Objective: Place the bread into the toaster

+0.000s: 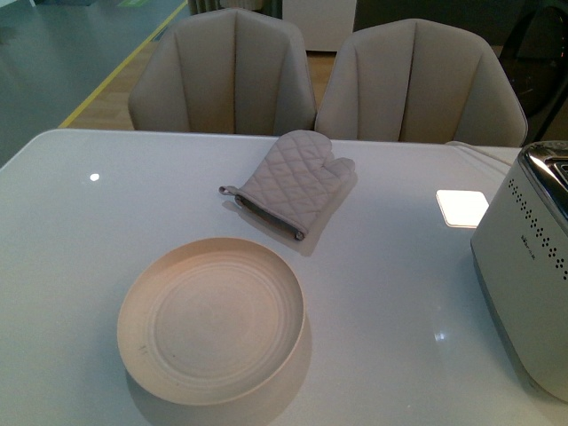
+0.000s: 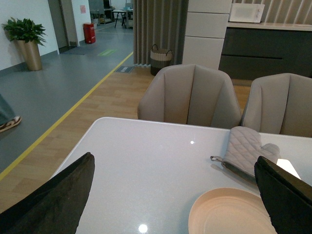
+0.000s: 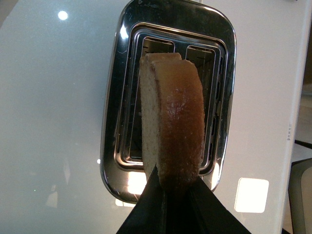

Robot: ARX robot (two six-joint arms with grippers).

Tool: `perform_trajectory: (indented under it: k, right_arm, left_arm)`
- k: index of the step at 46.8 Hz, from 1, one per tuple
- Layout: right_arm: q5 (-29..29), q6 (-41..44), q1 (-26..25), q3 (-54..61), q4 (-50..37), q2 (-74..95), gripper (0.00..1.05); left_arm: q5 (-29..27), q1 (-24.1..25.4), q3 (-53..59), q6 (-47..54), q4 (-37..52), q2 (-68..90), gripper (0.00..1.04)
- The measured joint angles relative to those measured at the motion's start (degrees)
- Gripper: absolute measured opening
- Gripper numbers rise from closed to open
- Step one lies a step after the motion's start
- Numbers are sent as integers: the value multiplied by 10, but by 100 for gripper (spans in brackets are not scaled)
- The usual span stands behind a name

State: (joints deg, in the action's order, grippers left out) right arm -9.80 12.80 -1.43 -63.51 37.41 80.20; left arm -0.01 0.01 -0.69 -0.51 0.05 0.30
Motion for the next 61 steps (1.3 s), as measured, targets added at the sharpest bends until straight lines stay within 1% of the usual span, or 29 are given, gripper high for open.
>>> perform_trajectory:
  k: [8,17,24,26,27,29,30,33,37,39,40,41,42,43,44,52,54,56,58,59,61]
  right_arm:
    - [-7,-3,3,-12,-16,48,3]
    - [-30,-4,3,-50,-27,124,3]
    - [-42,-3,2,-40,-43,137,3]
    - [-41,-3,0,-33,-48,137,8]
    - [-38,-3,-2,-27,-54,137,14]
    - [-37,-3,-4,-23,-57,137,21]
    - [-37,-3,-4,-22,-57,137,23]
    - [-37,-3,-6,-21,-59,137,34]
    - [-37,-3,-7,-21,-59,135,44]
    - [-37,-3,-7,-21,-59,135,51]
    - [-37,-3,-7,-21,-59,135,53]
    - [-37,-3,-7,-21,-59,135,56]
    - [-37,-3,-7,-21,-59,135,63]
    - [-37,-3,-7,-21,-59,135,67]
    - [-37,-3,-7,-21,-59,135,68]
    - [-37,-3,-7,-21,-59,135,92]
    - [-37,-4,-7,-20,-60,135,97]
    - [-7,-20,-12,5,-117,127,94]
    - [55,-48,-17,65,-247,108,88]
    - [70,-55,-17,83,-279,104,86]
    - [105,-75,-17,153,-404,85,79]
  left_arm:
    - [0,0,0,0,0,0,98]
    - [0,0,0,0,0,0,98]
    - [0,0,0,0,0,0,98]
    - [0,0,0,0,0,0,98]
    - [0,0,0,0,0,0,98]
    - [0,0,0,0,0,0,98]
    - [0,0,0,0,0,0,98]
    - [0,0,0,0,0,0,98]
    - [0,0,0,0,0,0,98]
    - [0,0,0,0,0,0,98]
    - [0,0,0,0,0,0,98]
    - [0,0,0,0,0,0,98]
    - [0,0,0,0,0,0,98]
    - [0,0,0,0,0,0,98]
    - [0,0,0,0,0,0,98]
    - [0,0,0,0,0,0,98]
    - [0,0,0,0,0,0,98]
    - [0,0,0,0,0,0,98]
    - [0,0,0,0,0,0,98]
    - [0,0,0,0,0,0,98]
    - [0,0,0,0,0,0,98]
